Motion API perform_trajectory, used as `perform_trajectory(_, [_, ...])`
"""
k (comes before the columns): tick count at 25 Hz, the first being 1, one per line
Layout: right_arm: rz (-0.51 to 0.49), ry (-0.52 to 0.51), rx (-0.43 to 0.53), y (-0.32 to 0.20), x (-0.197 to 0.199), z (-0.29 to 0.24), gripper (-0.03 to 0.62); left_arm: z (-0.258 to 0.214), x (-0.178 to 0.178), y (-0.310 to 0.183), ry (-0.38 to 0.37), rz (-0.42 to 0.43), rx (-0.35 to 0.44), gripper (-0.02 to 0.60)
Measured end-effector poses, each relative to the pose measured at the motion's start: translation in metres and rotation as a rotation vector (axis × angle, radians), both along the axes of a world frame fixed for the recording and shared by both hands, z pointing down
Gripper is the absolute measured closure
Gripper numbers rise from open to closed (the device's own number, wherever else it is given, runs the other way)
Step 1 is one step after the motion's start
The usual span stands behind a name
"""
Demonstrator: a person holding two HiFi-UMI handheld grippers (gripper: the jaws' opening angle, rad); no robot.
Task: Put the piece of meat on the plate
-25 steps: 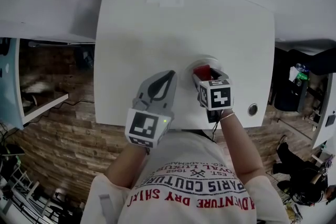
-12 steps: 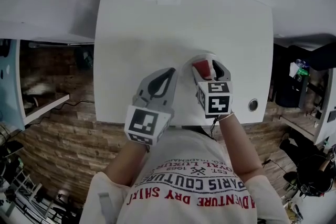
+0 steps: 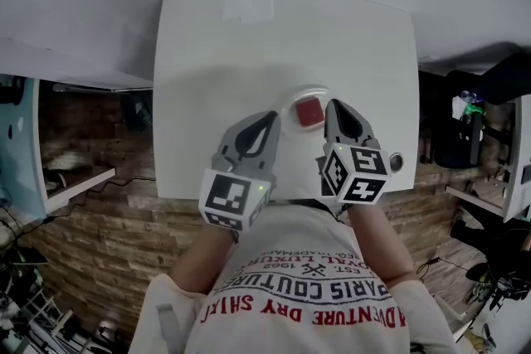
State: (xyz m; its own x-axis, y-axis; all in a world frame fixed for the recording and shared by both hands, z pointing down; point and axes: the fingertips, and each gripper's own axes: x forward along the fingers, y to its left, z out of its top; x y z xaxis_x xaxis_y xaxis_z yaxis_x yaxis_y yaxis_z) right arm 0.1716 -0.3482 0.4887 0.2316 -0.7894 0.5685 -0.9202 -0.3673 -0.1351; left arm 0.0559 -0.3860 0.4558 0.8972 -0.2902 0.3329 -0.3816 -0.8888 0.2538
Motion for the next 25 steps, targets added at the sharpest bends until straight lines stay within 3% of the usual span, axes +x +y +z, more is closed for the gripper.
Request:
perform_trajectory(14, [-0.027, 0.106, 0.239, 0.013, -0.030, -0.087, 0.583, -0.070, -0.012, 0.004, 0.079, 0.013, 0.166, 0.574])
perform_trajectory(25, [-0.065, 0.164, 0.273, 0.012, -0.043, -0.109, 0.583, -0.096, -0.018, -0.002, 0.117, 0.010, 0.235, 0.574])
